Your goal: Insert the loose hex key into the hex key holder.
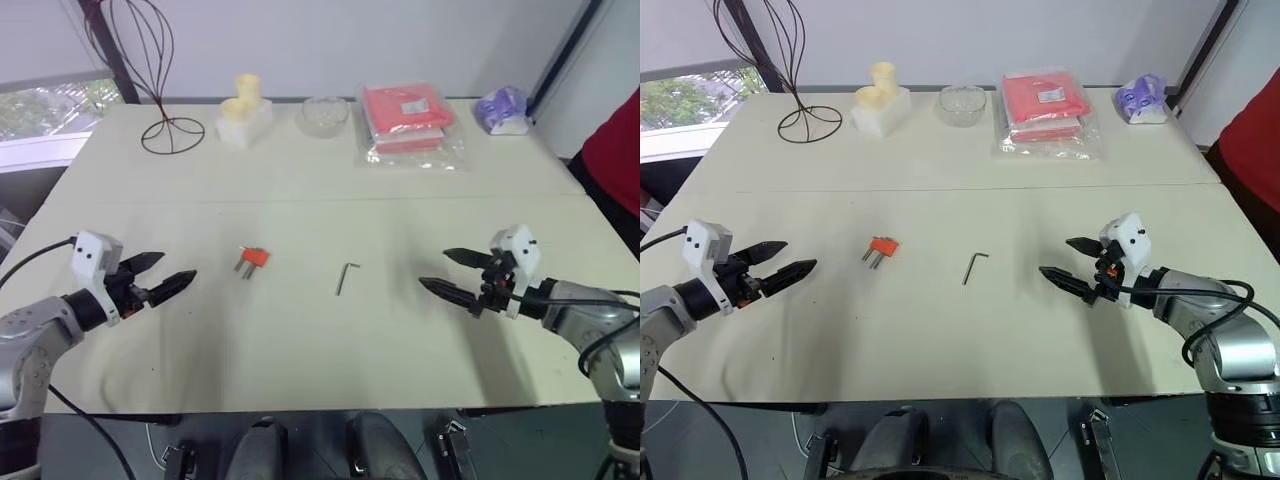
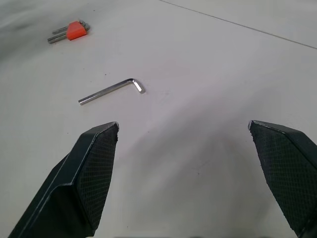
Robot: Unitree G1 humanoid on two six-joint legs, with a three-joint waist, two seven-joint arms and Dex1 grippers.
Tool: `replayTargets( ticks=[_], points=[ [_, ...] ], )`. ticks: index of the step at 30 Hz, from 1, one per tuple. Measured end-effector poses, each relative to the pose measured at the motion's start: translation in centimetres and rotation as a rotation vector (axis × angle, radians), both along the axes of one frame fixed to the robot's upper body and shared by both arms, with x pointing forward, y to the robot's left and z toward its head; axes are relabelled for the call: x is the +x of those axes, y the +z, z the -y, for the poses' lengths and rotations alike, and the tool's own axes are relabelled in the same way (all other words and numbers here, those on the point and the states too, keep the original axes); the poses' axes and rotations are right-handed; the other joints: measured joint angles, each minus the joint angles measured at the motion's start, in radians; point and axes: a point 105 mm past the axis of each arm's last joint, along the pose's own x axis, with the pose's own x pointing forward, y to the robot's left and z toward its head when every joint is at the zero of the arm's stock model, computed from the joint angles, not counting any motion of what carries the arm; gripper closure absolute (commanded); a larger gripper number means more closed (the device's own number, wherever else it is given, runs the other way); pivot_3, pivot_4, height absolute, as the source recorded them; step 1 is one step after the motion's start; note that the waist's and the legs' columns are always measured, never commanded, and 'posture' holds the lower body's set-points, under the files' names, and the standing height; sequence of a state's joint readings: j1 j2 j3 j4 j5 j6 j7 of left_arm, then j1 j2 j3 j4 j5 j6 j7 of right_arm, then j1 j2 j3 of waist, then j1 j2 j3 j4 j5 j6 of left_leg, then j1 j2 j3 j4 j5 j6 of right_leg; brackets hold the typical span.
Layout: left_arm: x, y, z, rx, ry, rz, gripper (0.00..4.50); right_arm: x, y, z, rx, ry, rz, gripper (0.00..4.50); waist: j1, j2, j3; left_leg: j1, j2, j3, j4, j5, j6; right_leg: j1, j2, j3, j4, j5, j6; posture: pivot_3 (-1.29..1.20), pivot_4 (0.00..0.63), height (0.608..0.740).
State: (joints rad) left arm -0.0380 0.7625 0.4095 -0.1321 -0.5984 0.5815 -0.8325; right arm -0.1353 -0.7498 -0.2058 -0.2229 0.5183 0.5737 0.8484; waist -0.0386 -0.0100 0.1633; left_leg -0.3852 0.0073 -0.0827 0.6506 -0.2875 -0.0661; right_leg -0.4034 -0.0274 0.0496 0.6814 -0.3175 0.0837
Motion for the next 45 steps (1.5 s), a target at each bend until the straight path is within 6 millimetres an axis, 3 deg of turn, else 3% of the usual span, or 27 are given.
replayTargets(
  ticks=[23, 32, 35, 38, 42, 45],
  points=[
    [0.2, 0.2, -0.4, 0.038, 0.013, 0.007, 0.01, 0.2, -0.5, -1.4, 0.022, -0.011, 0.020, 0.14, 0.000, 0.000, 0.000, 0.000, 0.000, 0.000, 0.000, 0.000, 0.000, 0.000, 0.000, 0.000, 0.000, 0.000, 0.000, 0.00, 0.150, 0.740],
    [0.7, 0.3, -0.7, 0.068, 0.002, 0.014, 0.01, 0.9, 0.5, -2.0, 0.005, 0.001, 0.072, 0.14, -0.001, 0.000, 0.000, 0.000, 0.000, 0.000, 0.000, 0.000, 0.000, 0.000, 0.001, 0.000, 0.000, 0.000, 0.000, 0.00, 0.150, 0.740],
    [1.7, 1.1, -0.2, 0.141, -0.068, 0.048, 0.01, 2.2, 1.1, -4.1, 0.020, 0.050, 0.121, 0.14, -0.004, 0.000, 0.000, 0.000, 0.000, 0.000, 0.000, 0.000, 0.000, 0.000, 0.002, -0.001, 0.000, 0.000, 0.000, 0.00, 0.150, 0.740],
    [2.7, 1.9, 1.0, 0.223, -0.198, 0.064, 0.01, 5.1, 0.8, -8.9, -0.001, 0.101, 0.206, 0.14, -0.013, 0.000, 0.001, 0.003, -0.001, 0.003, -0.002, 0.000, 0.000, 0.000, 0.003, 0.000, 0.001, 0.001, -0.001, 0.00, 0.150, 0.740],
    [3.3, 2.4, 2.2, 0.211, -0.296, 0.056, 0.01, 6.5, -1.7, -16.3, 0.027, 0.248, 0.191, 0.14, -0.019, 0.000, 0.001, 0.000, 0.000, 0.003, -0.003, 0.000, 0.000, -0.004, 0.004, -0.001, 0.002, 0.001, -0.001, 0.00, 0.150, 0.740],
    [3.2, 2.2, 2.7, 0.200, -0.331, 0.034, 0.01, 6.5, -3.6, -20.1, 0.011, 0.340, 0.170, 0.14, -0.028, 0.000, 0.001, -0.003, 0.000, 0.002, -0.002, 0.000, 0.000, -0.007, 0.001, -0.001, 0.002, 0.001, -0.001, 0.00, 0.150, 0.740]
  ],
)
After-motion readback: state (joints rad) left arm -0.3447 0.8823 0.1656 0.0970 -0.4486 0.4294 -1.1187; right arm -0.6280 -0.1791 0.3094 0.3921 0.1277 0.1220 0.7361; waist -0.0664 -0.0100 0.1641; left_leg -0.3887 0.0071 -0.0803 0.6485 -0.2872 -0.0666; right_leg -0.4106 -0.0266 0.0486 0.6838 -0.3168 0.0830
